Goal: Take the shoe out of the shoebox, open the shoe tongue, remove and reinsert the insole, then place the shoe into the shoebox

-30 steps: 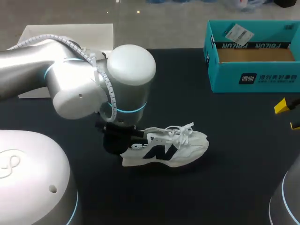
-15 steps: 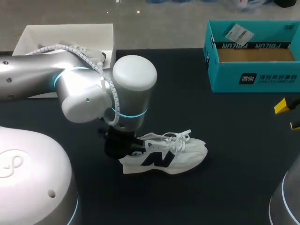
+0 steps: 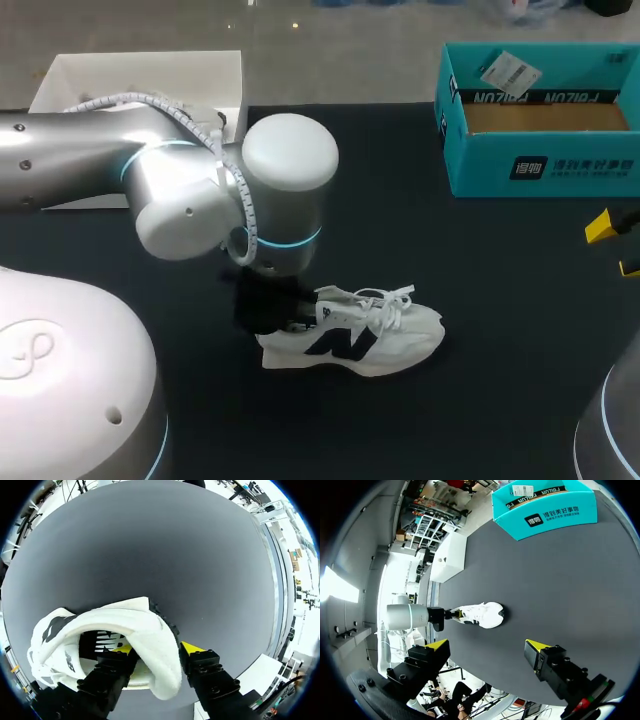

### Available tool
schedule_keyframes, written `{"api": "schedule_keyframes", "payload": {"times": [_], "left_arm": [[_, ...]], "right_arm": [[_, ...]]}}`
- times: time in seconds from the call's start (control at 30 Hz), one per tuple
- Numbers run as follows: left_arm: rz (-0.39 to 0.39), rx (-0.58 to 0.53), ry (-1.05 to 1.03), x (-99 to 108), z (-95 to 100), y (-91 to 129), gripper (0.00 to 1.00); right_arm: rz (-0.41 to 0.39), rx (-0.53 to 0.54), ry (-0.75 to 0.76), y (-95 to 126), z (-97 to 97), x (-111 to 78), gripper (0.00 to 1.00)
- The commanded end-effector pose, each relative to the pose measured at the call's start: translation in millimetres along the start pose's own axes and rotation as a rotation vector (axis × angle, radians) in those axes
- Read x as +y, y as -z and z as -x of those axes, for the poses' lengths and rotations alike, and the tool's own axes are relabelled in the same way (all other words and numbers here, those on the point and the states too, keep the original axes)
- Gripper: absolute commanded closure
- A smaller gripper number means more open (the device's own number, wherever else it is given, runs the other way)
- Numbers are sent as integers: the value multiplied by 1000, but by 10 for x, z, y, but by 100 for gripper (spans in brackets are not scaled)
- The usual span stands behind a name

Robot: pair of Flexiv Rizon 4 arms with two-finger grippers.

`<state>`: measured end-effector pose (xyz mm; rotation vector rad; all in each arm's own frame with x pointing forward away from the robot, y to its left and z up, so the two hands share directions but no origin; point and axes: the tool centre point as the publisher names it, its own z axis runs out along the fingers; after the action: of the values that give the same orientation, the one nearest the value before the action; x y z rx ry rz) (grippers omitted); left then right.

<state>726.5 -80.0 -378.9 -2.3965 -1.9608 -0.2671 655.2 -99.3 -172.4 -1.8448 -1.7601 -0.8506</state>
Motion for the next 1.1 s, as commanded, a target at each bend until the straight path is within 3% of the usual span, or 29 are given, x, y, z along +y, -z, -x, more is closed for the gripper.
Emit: {"api": "schedule_keyframes", "payload": {"times": [0.03, 0.23, 0.37, 0.5, 0.57, 0.63, 0.93, 1.1], "left_arm": [[52, -90, 20, -101, -243, 341, 0], [124, -261, 253, -104, -394, 682, 0], [160, -508, 563, -181, -547, 800, 0], [307, -684, 830, -291, -624, 910, 0], [365, -786, 826, -295, -631, 988, 0], [408, -775, 692, -227, -618, 1095, 0], [408, -775, 692, -227, -618, 1095, 0], [168, -935, 852, -146, -766, 940, 0]], "right_arm": [[3, 0, 0, -5, 2, -17, 0], [3, 0, 0, -5, 2, -17, 0], [3, 0, 0, -5, 2, -17, 0], [3, 0, 0, -5, 2, -17, 0], [3, 0, 0, -5, 2, -17, 0], [3, 0, 0, -5, 2, -17, 0], [3, 0, 0, -5, 2, -17, 0], [3, 0, 0, -5, 2, -17, 0]]}}
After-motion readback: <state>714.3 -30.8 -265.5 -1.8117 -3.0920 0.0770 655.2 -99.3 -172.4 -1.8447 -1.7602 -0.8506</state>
